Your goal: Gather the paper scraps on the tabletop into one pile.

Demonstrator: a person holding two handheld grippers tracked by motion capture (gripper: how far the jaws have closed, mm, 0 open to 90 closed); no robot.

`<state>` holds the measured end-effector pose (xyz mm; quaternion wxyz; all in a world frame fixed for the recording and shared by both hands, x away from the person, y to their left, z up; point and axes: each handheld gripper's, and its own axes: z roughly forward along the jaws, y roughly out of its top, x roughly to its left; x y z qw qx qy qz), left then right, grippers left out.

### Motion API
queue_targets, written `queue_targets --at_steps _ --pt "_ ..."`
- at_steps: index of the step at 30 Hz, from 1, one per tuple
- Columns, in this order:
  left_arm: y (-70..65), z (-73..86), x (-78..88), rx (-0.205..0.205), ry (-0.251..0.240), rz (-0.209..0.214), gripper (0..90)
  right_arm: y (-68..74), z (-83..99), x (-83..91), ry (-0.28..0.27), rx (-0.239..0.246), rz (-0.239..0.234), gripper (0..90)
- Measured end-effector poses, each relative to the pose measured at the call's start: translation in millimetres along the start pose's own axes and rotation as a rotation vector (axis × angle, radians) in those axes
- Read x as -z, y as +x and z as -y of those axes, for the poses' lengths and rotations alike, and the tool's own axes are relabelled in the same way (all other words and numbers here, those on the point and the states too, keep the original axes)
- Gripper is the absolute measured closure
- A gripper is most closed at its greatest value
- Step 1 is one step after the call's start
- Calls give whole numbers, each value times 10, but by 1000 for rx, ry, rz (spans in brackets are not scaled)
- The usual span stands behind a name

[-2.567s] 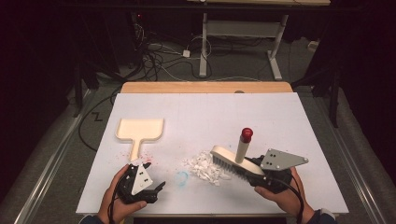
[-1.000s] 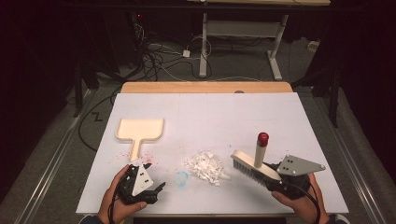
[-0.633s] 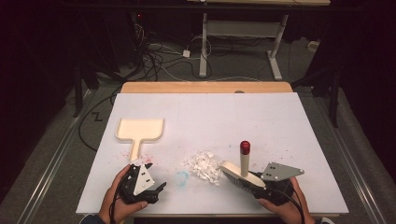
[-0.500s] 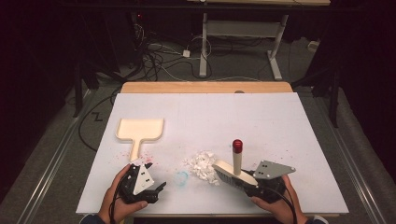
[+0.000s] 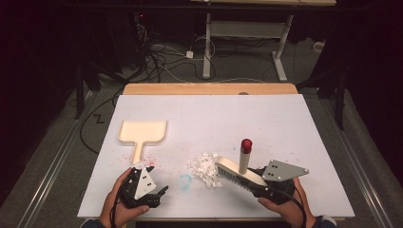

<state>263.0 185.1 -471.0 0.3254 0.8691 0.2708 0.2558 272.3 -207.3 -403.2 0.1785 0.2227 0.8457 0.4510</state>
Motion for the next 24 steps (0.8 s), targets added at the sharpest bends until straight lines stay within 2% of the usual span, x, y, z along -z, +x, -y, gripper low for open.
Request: queue_targets --at_steps 5,8,12,14,16,18,20,24 --pt "1 -2 -3 -1 2 -1 208 27 60 131 6 23 -34 685" --pt "0 -2 -7 -1 3 1 208 87 117 159 22 37 -83 685" --pt "-1 -10 -8 -1 -2 2 208 178 164 77 27 69 -197 685" --pt "-6 -15 -9 -5 -2 5 208 217 178 -35 42 89 -219 685" --pt "-8 -17 -11 -10 -1 7 208 229 190 -152 52 115 -222 685" --pt "-7 -16 -15 -7 -3 11 208 200 186 -236 36 121 -230 686" --pt "-2 -16 -18 4 -7 20 208 168 163 -292 35 148 -189 686" --pt "-16 -37 -13 2 -16 28 209 52 99 -414 17 156 -150 685"
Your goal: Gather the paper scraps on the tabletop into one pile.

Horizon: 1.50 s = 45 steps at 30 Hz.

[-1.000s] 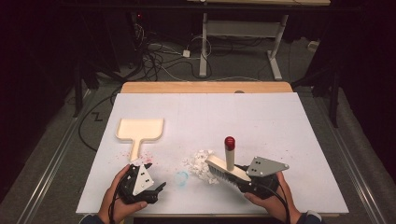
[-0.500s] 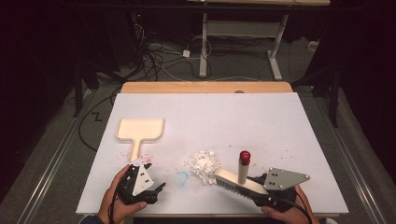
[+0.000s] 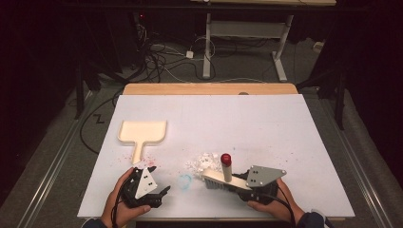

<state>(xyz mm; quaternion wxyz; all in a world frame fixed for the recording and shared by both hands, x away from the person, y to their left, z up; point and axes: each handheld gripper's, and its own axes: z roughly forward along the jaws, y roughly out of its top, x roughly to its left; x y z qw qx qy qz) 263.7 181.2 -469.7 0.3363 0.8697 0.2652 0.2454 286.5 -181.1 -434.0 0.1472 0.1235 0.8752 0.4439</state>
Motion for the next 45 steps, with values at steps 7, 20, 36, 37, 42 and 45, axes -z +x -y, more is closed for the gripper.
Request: queue_targets --at_steps 7,20,36,37,42,45 --pt "-15 1 9 -8 0 0 209 -138 -68 -56 -41 -8 -19 685" --pt "16 20 46 -12 21 -64 208 -122 -2 547 -60 -58 24 684" --pt "5 -23 6 -24 20 -47 209 -73 238 593 47 -109 9 685" --pt "5 -23 1 -25 20 -46 209 -69 228 537 49 -103 5 685" --pt "2 -19 1 -25 20 -42 209 -105 141 288 34 -101 13 685" --pt "-4 -18 5 -25 19 -39 209 -127 64 178 33 -79 23 685"
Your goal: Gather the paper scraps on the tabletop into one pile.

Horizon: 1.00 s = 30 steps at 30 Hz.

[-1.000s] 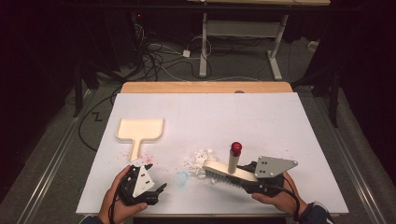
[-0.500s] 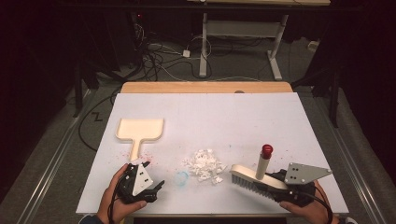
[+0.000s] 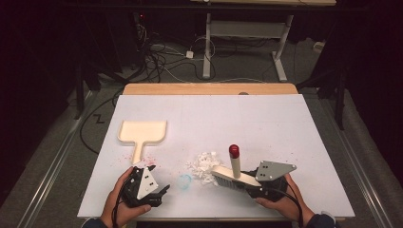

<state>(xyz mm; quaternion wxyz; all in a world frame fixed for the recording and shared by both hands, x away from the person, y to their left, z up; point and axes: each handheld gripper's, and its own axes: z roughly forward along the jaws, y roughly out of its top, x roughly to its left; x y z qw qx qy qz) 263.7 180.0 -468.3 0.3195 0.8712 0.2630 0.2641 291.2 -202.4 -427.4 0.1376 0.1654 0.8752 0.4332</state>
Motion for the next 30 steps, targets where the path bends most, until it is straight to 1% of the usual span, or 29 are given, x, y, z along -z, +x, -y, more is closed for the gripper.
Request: queue_targets --at_steps 2,4,8,11,14,18,21,23,25,26,28,30 --pt "-7 5 2 0 0 0 209 0 -48 -20 -3 15 2 685" --pt "-10 13 8 0 2 1 209 -10 -66 26 -16 20 -1 685" --pt "-4 29 32 8 -2 -6 209 -75 -47 228 -50 -7 15 685" --pt "-1 30 42 9 -1 -11 209 -110 -36 406 -62 -15 28 684" --pt "5 31 44 8 -2 -17 208 -112 -15 552 -42 -10 38 684" --pt "10 31 36 9 -3 -17 208 -117 60 718 -17 -29 54 684" --pt "7 30 27 6 3 -15 208 -146 140 841 -3 -66 59 684" --pt "4 25 22 3 3 -12 208 -168 188 898 20 -94 57 684" --pt "1 18 15 1 6 -11 208 -195 232 922 54 -132 37 684" --pt "-1 15 9 1 7 -11 208 -208 254 920 63 -138 32 684" --pt "-1 8 -1 2 9 -11 208 -239 287 891 90 -152 38 684" --pt "-1 1 -11 2 14 -13 208 -299 317 846 120 -193 21 684"
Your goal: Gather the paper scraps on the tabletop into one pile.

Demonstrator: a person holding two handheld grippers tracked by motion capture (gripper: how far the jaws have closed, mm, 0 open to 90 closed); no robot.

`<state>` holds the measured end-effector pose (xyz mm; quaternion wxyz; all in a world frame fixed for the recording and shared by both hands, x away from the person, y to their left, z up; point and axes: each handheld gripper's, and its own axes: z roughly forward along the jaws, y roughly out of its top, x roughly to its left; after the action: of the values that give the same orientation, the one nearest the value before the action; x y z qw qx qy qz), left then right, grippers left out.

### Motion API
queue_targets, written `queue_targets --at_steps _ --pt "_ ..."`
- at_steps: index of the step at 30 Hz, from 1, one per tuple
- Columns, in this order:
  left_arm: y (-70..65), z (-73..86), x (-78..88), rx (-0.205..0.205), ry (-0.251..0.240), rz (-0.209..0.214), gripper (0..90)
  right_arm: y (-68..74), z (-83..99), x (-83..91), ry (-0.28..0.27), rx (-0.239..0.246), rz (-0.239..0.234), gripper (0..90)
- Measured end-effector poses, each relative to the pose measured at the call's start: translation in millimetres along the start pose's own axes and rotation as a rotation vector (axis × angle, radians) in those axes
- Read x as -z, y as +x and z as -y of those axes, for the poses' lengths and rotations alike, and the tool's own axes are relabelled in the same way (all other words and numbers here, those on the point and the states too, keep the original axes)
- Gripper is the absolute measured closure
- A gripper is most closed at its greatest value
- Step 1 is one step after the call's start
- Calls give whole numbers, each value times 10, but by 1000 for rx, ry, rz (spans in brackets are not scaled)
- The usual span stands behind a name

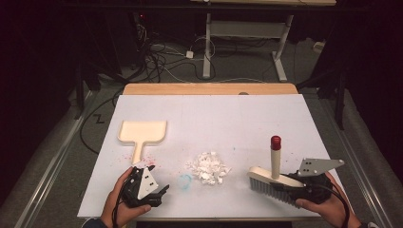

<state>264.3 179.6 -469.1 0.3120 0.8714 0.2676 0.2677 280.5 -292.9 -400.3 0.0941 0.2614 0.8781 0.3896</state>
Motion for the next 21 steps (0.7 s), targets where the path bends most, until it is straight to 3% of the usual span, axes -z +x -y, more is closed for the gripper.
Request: queue_targets --at_steps 5,10,13,17,21 --pt "1 -4 -19 5 4 6 208 -269 32 -139 42 -129 -57 684" --pt "9 -6 -27 9 3 8 208 -578 6 -219 76 -182 -89 670" --pt "11 -8 -31 9 3 9 208 -710 -24 -314 113 -208 -90 637" --pt "9 -4 -31 9 2 11 208 -827 -92 -413 171 -189 -68 598" --pt "6 1 -26 11 1 9 209 -902 -151 -461 176 -183 -43 552"
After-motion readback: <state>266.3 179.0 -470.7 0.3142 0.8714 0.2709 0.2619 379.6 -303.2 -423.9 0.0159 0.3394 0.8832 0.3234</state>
